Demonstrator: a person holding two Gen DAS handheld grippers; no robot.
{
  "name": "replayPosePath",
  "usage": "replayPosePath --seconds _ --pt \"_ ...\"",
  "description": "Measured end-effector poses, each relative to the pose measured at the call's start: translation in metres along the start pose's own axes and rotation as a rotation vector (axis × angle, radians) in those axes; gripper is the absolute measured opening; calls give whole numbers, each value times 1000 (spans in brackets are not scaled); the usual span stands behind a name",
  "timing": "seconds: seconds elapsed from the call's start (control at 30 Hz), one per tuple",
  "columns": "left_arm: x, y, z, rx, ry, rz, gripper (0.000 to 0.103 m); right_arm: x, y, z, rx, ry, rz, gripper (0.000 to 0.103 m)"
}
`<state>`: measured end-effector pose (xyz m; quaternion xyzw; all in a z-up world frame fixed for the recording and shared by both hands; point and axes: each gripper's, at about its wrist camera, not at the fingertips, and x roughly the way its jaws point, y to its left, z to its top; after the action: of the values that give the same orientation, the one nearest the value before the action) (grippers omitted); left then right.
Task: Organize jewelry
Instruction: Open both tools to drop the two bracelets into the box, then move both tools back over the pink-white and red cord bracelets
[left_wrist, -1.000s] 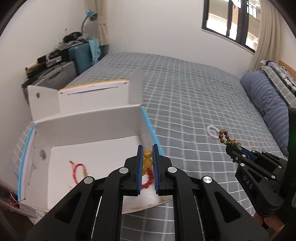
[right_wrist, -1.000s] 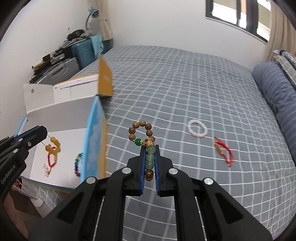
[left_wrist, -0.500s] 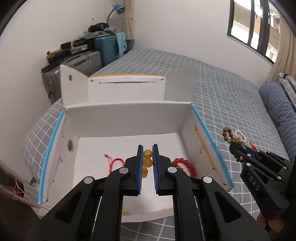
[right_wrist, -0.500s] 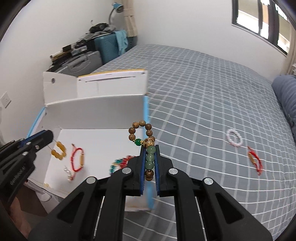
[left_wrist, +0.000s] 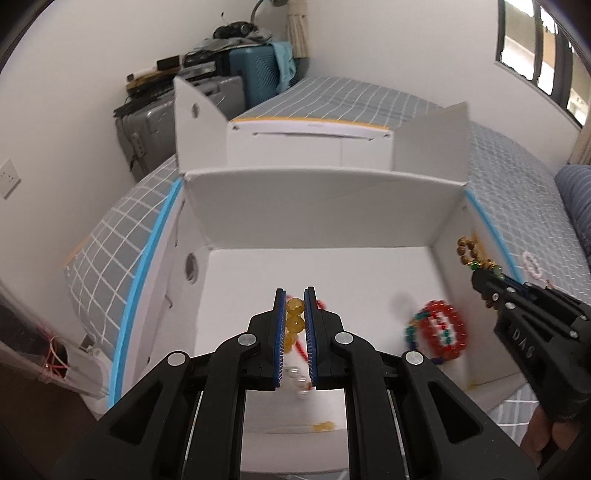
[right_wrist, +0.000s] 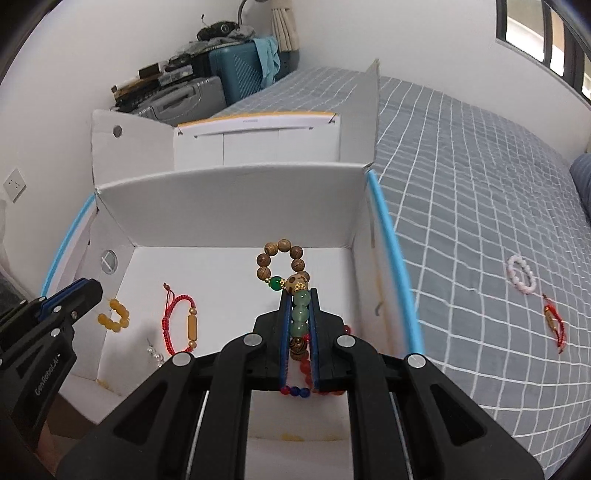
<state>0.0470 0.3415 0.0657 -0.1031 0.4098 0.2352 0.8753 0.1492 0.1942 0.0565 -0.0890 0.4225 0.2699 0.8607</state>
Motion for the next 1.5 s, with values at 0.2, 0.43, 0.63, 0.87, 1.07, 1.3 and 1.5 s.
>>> replayPosePath --seconds 0.2,0.43,0.63,0.87,1.07,1.3,1.5 --pt "18 13 -4 -13 39 15 9 26 11 -6 -18 65 -14 8" --pt "25 16 -4 -19 58 5 9 34 13 -8 -27 89 -23 8" --pt "28 16 -4 -26 69 3 11 34 15 -7 -29 88 -30 10" --pt "24 19 -2 -51 70 5 28 28 16 -6 -31 72 -31 36" --pt "15 24 -1 -83 40 17 59 15 16 -3 -34 32 -30 53" --pt "2 22 -1 -67 -5 39 76 2 14 -2 -36 -3 -57 67" --pt "-8 14 2 -67 -33 29 88 -14 3 -2 -32 -57 -100 82"
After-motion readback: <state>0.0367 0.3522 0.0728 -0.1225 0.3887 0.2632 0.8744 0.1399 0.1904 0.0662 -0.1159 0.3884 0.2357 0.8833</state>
